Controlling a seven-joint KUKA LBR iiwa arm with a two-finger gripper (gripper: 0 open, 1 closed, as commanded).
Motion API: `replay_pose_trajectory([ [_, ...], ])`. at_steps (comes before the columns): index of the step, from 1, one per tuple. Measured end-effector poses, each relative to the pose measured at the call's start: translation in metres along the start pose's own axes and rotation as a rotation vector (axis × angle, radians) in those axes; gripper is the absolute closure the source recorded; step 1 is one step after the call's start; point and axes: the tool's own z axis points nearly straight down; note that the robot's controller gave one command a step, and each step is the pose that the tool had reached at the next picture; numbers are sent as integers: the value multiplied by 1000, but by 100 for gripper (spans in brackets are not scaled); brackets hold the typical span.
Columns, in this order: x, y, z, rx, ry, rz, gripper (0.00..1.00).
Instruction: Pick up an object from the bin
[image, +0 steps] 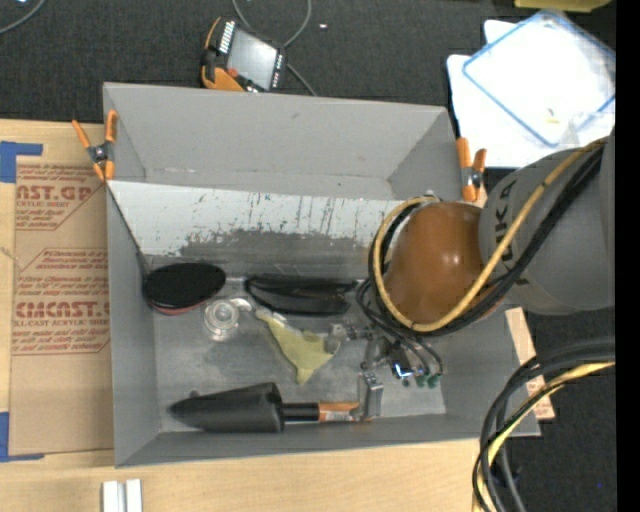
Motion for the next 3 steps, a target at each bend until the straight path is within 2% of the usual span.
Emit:
replay_pose_trajectory([
  [1,1,4,25,0,0,-44,0],
  [2,1,9,41,0,-7,200,0],
  [3,6,1,48,-1,0,-372,100],
])
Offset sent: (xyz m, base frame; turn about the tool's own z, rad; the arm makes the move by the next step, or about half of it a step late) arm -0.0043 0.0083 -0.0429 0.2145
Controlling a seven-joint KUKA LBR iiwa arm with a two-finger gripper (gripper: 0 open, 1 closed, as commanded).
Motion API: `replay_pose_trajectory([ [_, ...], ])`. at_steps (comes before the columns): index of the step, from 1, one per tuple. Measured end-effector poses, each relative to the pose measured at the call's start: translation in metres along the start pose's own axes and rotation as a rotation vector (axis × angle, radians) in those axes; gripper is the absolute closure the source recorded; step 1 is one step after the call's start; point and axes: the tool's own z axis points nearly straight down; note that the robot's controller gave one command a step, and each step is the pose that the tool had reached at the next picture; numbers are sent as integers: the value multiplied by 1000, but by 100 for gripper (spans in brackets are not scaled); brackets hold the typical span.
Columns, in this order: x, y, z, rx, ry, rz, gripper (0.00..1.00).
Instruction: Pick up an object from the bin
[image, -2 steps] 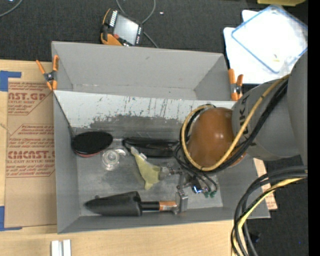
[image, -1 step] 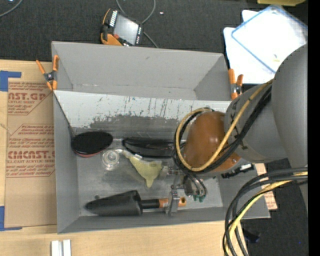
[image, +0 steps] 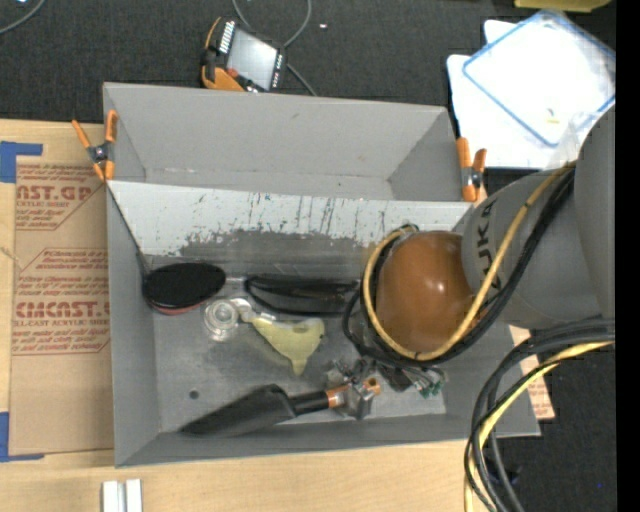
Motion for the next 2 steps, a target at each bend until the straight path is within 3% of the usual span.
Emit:
replay_pose_trajectory([
  [2,-1,0,0,-1,0,3,100],
])
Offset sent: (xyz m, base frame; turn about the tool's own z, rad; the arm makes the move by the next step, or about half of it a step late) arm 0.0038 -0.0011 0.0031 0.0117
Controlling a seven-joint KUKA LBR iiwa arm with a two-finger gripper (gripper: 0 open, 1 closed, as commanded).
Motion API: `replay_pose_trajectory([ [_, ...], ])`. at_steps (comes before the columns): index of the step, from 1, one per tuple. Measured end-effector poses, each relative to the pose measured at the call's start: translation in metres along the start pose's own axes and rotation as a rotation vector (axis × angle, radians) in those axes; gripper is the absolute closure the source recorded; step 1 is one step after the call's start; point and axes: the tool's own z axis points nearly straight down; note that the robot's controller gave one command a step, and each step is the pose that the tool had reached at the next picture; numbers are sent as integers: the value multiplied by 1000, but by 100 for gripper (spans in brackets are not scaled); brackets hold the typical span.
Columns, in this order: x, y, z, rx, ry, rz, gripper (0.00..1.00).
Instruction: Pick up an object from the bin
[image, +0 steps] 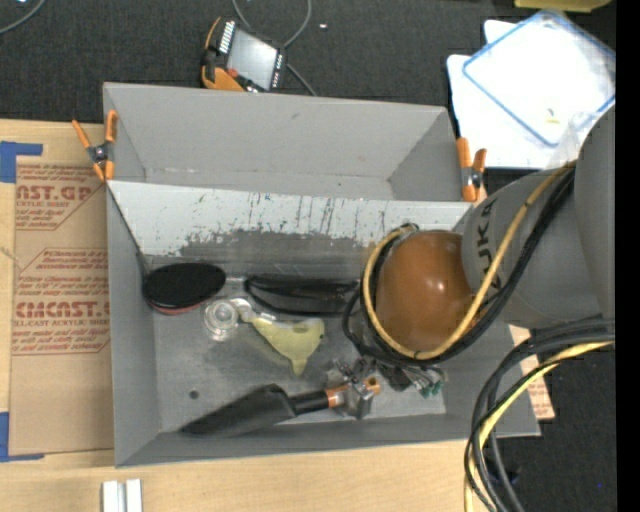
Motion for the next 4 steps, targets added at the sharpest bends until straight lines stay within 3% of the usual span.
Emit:
replay_pose_trajectory([
  [1,-6,-19,0,-4,0,26,100],
  [2,-23,2,-86,-4,-2,-267,100],
  [3,-7,-16,-95,-3,3,21,100],
  [4,-9,10,-188,-3,-7,-222,100],
])
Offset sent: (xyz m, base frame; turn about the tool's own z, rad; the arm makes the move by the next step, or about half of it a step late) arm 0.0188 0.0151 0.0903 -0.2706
